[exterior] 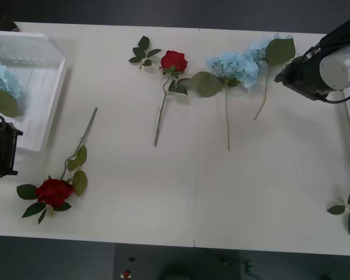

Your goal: Put the red flowers into the right box and the blue flowers into the left box

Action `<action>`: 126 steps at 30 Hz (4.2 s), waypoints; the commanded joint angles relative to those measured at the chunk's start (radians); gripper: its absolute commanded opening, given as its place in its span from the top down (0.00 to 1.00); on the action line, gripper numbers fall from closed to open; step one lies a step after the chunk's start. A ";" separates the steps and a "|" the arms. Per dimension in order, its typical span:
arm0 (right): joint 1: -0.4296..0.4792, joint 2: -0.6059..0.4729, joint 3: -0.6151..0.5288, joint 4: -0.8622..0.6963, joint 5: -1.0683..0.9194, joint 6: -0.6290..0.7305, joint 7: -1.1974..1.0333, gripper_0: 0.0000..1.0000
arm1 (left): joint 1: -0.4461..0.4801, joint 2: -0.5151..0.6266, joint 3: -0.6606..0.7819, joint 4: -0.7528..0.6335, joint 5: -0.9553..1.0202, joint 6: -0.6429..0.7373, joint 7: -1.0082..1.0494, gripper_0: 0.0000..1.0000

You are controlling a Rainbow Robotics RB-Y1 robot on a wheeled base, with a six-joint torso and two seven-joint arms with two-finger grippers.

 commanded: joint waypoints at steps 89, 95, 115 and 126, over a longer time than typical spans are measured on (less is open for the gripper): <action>0.065 0.133 0.037 0.149 0.196 -0.127 0.206 1.00 | -0.025 -0.470 0.052 0.070 -0.483 0.273 0.186 1.00; 0.120 -0.015 0.031 -0.033 0.089 -0.090 0.209 1.00 | -0.067 -0.452 0.074 -0.042 -0.483 0.397 0.162 1.00; 0.379 -0.325 0.031 -0.510 0.040 -0.077 0.270 1.00 | -0.130 -0.421 0.198 -0.430 -0.458 0.471 -0.300 1.00; 0.421 -0.356 0.031 -0.559 0.043 -0.096 0.253 0.02 | -0.130 -0.421 -0.015 -0.465 -0.400 0.121 -0.958 1.00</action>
